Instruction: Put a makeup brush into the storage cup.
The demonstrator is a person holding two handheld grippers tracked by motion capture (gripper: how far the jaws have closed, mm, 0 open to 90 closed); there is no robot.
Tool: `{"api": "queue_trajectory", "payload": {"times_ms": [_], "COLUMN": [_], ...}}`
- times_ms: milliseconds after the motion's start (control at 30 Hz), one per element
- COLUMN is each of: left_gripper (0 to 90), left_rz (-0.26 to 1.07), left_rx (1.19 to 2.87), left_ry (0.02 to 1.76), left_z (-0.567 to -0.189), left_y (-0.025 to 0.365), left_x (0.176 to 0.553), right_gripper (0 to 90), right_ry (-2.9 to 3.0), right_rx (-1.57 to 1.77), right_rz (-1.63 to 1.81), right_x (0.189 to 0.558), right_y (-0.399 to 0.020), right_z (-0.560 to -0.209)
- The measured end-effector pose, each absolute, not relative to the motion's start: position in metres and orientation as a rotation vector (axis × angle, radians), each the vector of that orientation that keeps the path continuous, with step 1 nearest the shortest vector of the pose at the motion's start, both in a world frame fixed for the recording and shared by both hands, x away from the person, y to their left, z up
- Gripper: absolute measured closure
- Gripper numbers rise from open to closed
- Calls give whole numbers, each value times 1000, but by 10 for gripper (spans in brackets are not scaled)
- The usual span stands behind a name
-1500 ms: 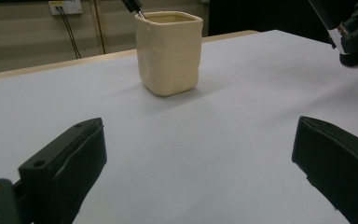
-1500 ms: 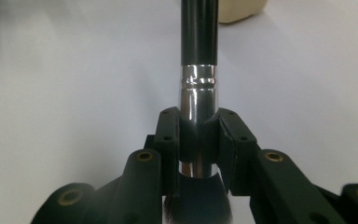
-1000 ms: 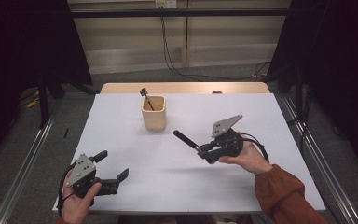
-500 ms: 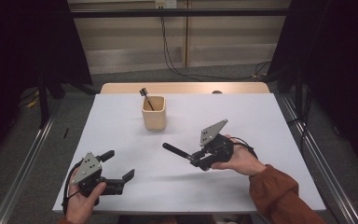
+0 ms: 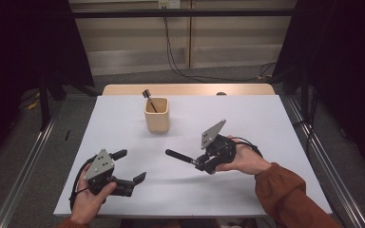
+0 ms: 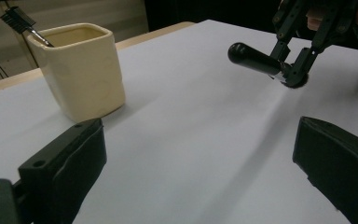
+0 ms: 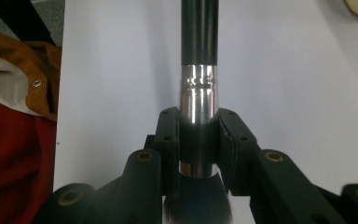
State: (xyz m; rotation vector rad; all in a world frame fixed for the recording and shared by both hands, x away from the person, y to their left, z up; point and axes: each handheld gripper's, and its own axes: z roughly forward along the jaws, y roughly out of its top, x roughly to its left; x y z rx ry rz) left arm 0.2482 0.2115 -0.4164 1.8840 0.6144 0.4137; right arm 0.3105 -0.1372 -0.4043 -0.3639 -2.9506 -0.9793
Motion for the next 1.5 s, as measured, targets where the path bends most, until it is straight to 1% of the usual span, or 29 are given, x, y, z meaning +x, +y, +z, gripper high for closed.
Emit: {"api": "queue_trajectory", "payload": {"times_ms": [367, 433, 633, 700, 867, 1033, 1333, 1433, 1500], "left_gripper": [21, 21, 23, 24, 33, 32, 40, 44, 44], "left_rz": [362, 326, 296, 291, 280, 264, 236, 182, 175], "left_rx": [1981, 1994, 2050, 2075, 2096, 2170, 2250, 2318, 2345], "left_ry": [519, 493, 426, 441, 416, 385, 356, 353, 336], "left_z": [-402, -400, -398, -398, -394, -391, -386, -384, -384], "left_y": [184, 180, 168, 163, 154, 143, 131, 124, 121], "left_x": [259, 259, 261, 263, 267, 271, 280, 287, 290], "right_gripper": [718, 717, 717, 718, 717, 717, 717, 717, 717], "right_ry": [-2970, -2975, -2980, -2984, -2993, -2992, -2989, -2987, -2989], "right_rx": [-273, -262, -239, -226, -207, -182, -143, -126, -112], "right_rz": [-837, -814, -774, -747, -656, -640, -585, -590, -596], "right_x": [312, 311, 310, 310, 308, 310, 311, 312, 314], "right_y": [-129, -127, -126, -125, -122, -122, -116, -113, -112], "right_z": [-405, -404, -400, -401, -404, -404, -405, -403, -403]}}
